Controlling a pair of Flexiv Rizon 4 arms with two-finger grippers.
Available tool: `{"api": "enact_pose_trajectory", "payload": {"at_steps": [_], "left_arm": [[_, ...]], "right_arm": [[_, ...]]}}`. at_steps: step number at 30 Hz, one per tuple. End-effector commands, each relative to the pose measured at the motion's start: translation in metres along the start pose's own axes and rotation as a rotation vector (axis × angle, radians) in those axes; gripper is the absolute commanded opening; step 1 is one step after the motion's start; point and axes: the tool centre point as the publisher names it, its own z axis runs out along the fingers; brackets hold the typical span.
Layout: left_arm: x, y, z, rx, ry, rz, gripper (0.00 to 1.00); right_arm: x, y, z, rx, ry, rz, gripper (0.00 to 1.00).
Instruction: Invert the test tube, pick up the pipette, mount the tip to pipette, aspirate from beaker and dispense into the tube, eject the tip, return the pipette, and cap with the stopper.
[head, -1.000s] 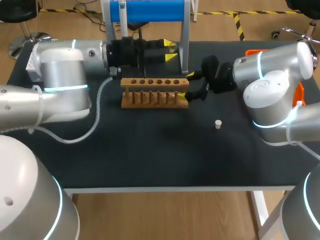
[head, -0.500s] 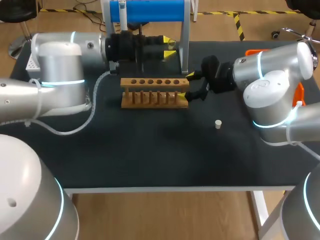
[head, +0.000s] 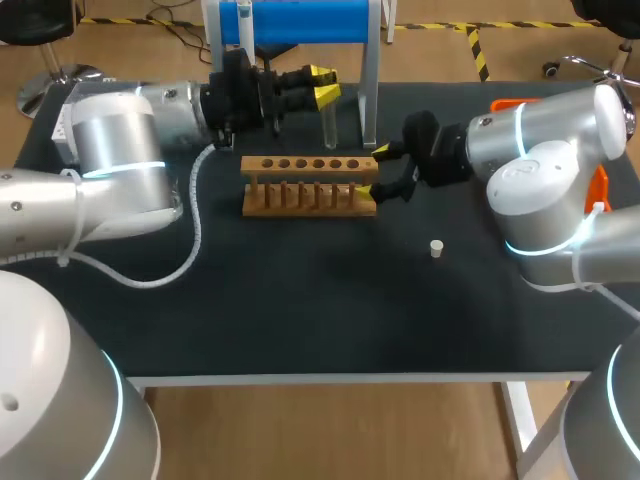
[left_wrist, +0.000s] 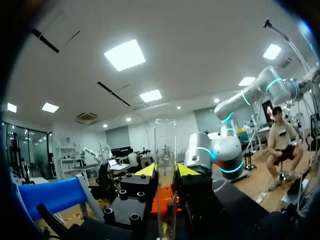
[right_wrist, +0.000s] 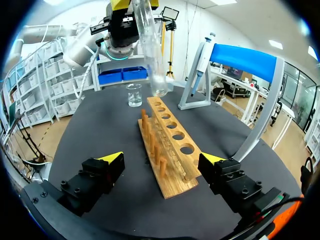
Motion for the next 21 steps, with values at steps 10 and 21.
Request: {"api": "enact_pose_trajectory", "payload": {"at_steps": [10,21], "left_arm": [[-0.016,0.007,-0.005,-0.033,-0.007,-0.190,0.00],[-0.021,0.008,-0.007,-0.032,0.003,-0.191,0.00]], "right_arm": [[0.000,0.000,-0.001,0.000,0.001,0.000,1.00],[0.000,0.000,-0.001,0.000,0.001,0.000,1.00]]}}
